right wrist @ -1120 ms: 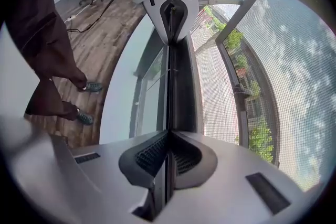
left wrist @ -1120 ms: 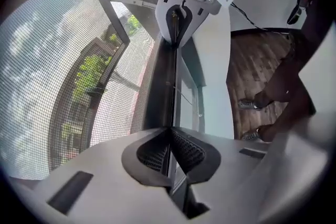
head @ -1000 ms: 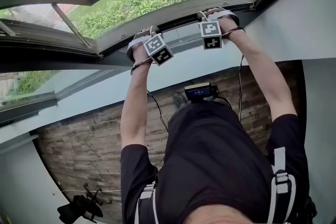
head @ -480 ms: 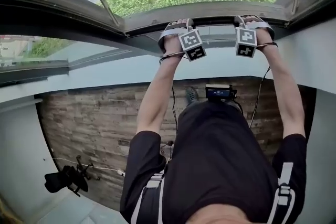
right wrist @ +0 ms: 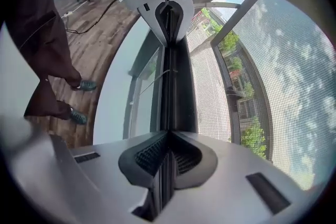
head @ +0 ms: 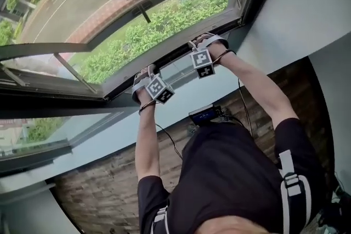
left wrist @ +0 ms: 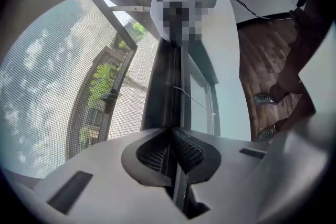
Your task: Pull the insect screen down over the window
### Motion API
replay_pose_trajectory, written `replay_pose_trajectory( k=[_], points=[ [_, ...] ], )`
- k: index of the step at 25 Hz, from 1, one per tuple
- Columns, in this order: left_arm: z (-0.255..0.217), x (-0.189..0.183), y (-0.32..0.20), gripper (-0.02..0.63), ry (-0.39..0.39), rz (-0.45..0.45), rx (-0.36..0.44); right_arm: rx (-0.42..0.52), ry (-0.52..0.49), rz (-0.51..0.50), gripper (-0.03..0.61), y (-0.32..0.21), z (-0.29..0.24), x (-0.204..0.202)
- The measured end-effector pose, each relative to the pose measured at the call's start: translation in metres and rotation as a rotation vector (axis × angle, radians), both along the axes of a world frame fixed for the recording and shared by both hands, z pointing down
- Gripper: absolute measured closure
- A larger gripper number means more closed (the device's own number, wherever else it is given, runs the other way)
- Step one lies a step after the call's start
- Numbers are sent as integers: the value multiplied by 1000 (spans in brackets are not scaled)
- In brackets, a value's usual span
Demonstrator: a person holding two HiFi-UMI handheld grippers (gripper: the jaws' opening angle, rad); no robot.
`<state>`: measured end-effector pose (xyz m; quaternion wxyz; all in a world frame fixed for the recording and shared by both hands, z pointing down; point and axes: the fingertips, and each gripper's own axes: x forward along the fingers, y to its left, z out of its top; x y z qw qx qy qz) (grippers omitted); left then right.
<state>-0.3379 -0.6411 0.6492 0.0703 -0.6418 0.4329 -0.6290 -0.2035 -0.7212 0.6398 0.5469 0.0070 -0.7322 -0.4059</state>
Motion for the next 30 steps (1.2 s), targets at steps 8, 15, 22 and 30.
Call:
replay_pose_trajectory(
  k=[8, 15, 22, 30],
  points=[
    [10, 3, 1, 592, 16, -26, 2, -4, -25, 36, 558, 2, 7, 3],
    [13, -12, 7, 591, 27, -57, -21, -11, -38, -5, 558, 4, 13, -16],
    [9, 17, -12, 593, 36, -24, 37, -5, -54, 64, 558, -9, 10, 14],
    [6, 10, -6, 589, 46, -16, 56, 10, -41, 23, 557, -5, 9, 5]
  ],
)
